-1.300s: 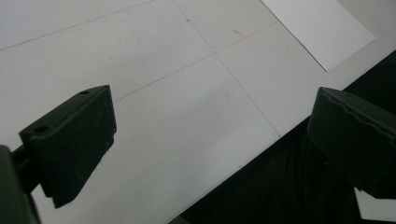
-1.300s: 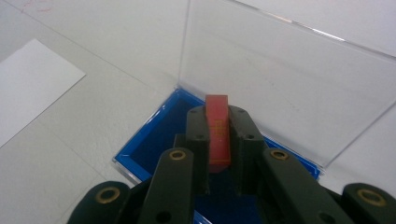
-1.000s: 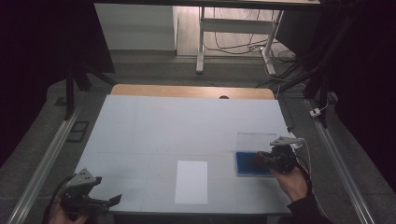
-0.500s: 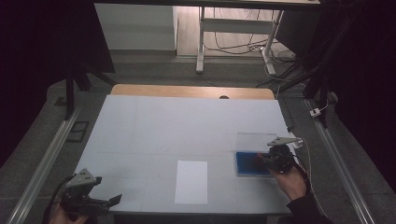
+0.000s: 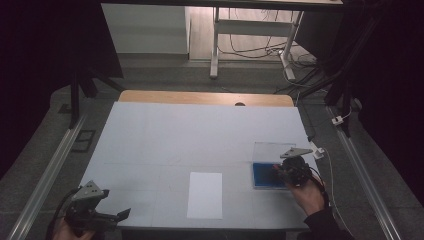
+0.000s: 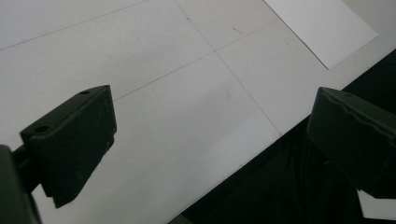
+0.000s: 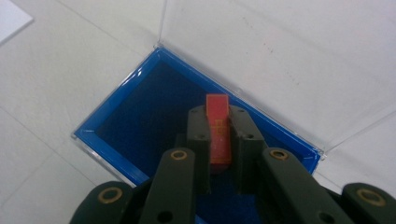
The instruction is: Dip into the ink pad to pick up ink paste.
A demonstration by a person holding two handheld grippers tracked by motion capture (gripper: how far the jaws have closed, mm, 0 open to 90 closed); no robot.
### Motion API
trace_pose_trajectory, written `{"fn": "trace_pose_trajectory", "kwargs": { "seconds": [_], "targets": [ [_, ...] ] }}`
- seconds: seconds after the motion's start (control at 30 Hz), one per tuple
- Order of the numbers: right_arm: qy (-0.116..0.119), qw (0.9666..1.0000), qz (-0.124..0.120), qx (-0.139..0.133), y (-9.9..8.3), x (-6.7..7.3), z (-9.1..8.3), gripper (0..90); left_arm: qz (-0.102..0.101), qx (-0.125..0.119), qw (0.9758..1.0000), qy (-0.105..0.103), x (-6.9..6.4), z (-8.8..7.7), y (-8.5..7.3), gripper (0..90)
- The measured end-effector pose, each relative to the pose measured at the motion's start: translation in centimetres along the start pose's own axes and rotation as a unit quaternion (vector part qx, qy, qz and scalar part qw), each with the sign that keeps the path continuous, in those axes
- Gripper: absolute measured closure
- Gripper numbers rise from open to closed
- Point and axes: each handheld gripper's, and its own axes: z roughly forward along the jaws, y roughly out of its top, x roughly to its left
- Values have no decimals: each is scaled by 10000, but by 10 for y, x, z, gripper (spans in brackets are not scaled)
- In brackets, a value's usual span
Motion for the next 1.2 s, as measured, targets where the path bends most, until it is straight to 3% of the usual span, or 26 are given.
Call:
{"fn": "trace_pose_trajectory", "kwargs": {
  "seconds": [0.2, 0.27, 0.4, 0.5, 0.9, 1.2],
  "targets": [
    [432, 9971, 598, -209, -7, -15, 0, 807, -6, -4, 10000, -2, 0, 0, 0, 17],
    [424, 9973, 569, -200, -7, -14, 0, 807, -6, -1, 10000, -3, 0, 0, 0, 17],
    [155, 9996, 222, -113, -3, -5, 0, 807, -4, 3, 10000, -5, 0, 0, 0, 17],
    [64, 9999, 108, -99, -2, -1, 0, 806, 9, 7, 10000, -12, 0, 1, 1, 17],
    [225, 9990, 362, -131, -3, -8, -2, 802, 1, -16, 10000, -8, 0, 0, 0, 17],
    [295, 9980, 364, -420, -2, -8, -10, 801, -18, -35, 10000, -15, 1, -1, 0, 16]
  ]
}}
